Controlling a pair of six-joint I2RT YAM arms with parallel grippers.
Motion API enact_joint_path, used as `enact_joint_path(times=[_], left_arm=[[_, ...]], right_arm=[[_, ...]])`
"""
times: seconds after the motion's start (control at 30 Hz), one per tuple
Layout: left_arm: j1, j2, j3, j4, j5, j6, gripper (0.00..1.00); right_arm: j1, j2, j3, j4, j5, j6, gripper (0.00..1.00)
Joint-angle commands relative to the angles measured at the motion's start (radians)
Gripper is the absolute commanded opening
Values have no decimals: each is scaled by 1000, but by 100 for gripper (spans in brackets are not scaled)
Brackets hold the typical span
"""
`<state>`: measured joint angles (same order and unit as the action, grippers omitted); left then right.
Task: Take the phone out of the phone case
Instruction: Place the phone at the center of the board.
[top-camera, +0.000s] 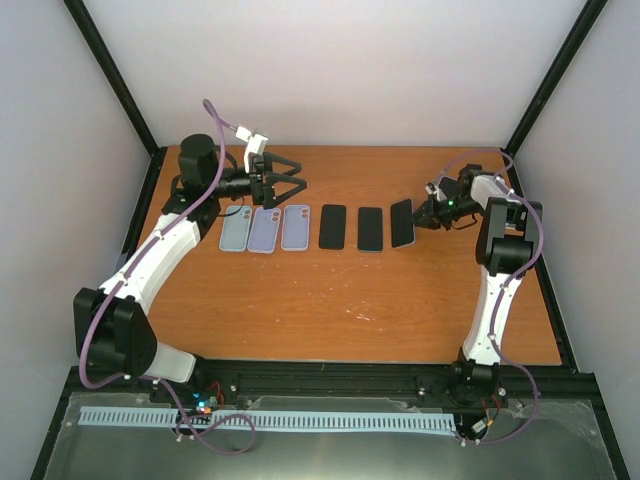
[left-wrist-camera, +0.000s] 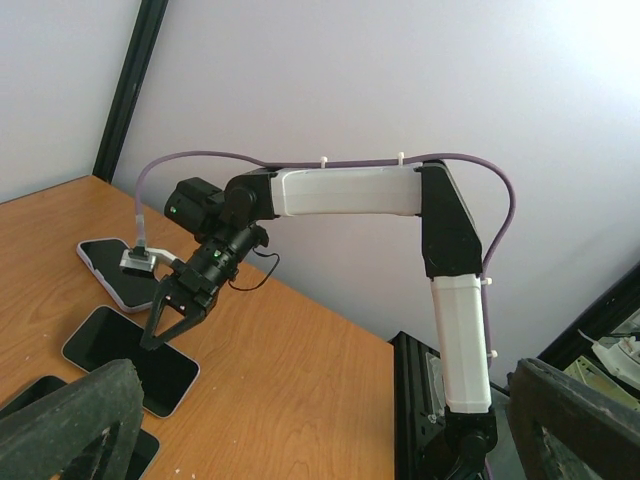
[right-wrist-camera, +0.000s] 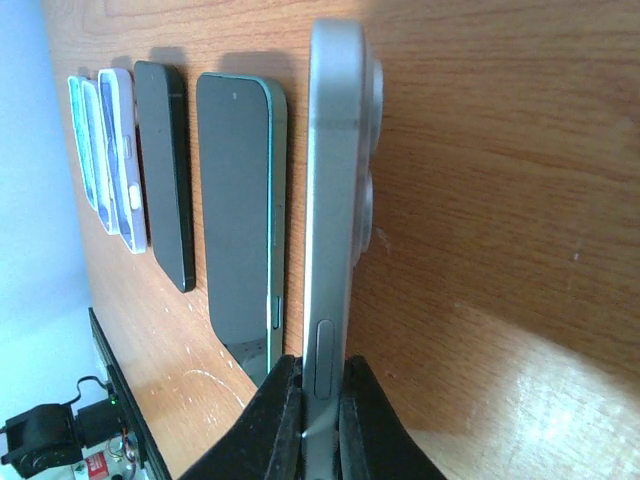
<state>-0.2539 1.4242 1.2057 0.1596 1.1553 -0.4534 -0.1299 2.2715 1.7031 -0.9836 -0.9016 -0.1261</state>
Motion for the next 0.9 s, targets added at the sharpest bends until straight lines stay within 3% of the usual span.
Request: enact_joint_path(times=[0.0, 0.47, 0.7, 0.87], left_arm=[[5, 14, 37, 6, 7, 27, 100], [5, 20, 45, 11, 9, 19, 100], [5, 21, 45, 11, 7, 18, 100], [5, 20, 47, 14, 8, 18, 100]], right_arm=[[-12, 22, 20, -18, -11, 12, 6], [-18, 27, 27, -25, 44, 0, 26], [-18, 5, 21, -27, 58, 0, 44], [-19, -18, 8, -25, 78, -4, 63]])
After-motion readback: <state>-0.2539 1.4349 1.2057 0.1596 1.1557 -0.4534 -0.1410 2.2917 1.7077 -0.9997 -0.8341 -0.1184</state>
